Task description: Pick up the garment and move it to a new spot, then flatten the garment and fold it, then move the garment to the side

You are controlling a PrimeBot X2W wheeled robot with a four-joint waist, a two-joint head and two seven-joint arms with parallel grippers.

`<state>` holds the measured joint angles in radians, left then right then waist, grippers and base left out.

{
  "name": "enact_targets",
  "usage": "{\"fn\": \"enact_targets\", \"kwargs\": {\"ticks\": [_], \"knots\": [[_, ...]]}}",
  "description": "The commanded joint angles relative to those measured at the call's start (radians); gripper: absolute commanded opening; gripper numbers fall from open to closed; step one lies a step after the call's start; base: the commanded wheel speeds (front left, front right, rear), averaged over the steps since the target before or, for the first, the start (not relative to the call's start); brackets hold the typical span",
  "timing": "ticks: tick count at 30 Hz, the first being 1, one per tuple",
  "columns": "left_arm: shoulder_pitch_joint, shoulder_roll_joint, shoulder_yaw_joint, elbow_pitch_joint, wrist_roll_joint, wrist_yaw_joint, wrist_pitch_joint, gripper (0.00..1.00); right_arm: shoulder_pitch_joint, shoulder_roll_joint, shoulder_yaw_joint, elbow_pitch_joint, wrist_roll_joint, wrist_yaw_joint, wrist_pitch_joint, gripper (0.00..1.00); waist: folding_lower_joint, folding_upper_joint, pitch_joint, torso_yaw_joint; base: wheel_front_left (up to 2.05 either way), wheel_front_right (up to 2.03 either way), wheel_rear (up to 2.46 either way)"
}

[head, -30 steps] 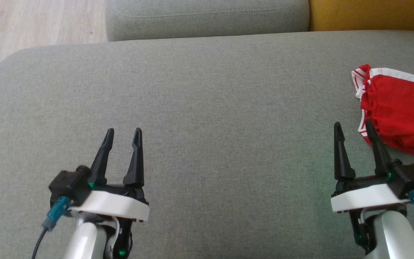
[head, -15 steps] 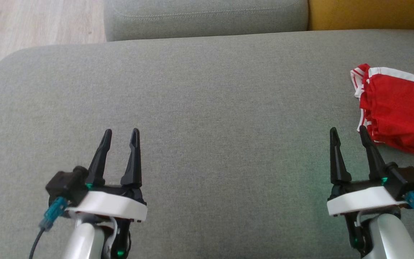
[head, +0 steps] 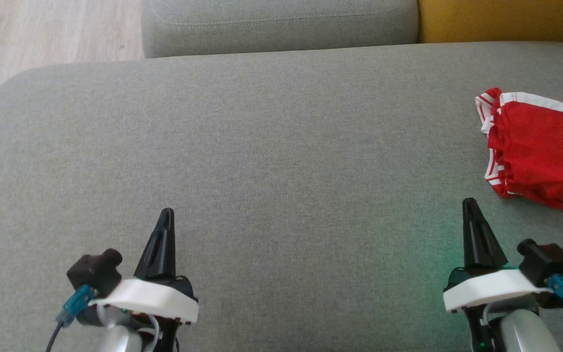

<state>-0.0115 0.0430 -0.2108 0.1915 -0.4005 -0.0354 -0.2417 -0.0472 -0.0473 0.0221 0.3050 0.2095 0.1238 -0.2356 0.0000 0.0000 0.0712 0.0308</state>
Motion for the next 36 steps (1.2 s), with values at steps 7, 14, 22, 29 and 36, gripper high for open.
{"fn": "enact_targets", "kwargs": {"ticks": [7,14,22,29,36], "knots": [[-0.047,0.009,0.024,-0.026,-0.089,-0.010,0.018,0.00,-0.035,-0.007,-0.008,-0.034,0.101,0.001,0.021,0.00,0.0000,0.0000,-0.004,-0.002,0.00,0.00,0.00],[-0.051,0.013,0.038,-0.019,-0.164,-0.015,0.035,0.00,-0.036,-0.009,-0.013,-0.036,0.186,0.001,0.040,0.00,0.0000,0.0000,-0.008,-0.004,0.00,0.00,0.00],[-0.055,0.017,0.054,-0.012,-0.249,-0.022,0.055,0.00,-0.038,-0.011,-0.019,-0.038,0.282,0.002,0.061,0.00,0.0000,0.0000,-0.013,-0.006,0.00,0.00,0.00],[-0.057,0.020,0.068,-0.009,-0.323,-0.027,0.072,0.00,-0.040,-0.012,-0.025,-0.039,0.365,0.002,0.080,0.00,0.0000,0.0000,-0.017,-0.008,0.00,0.00,0.00],[-0.060,0.022,0.086,-0.004,-0.407,-0.033,0.093,0.00,-0.041,-0.013,-0.033,-0.042,0.460,0.003,0.102,0.00,0.0000,0.0000,-0.021,-0.010,0.00,0.00,0.00]]}}
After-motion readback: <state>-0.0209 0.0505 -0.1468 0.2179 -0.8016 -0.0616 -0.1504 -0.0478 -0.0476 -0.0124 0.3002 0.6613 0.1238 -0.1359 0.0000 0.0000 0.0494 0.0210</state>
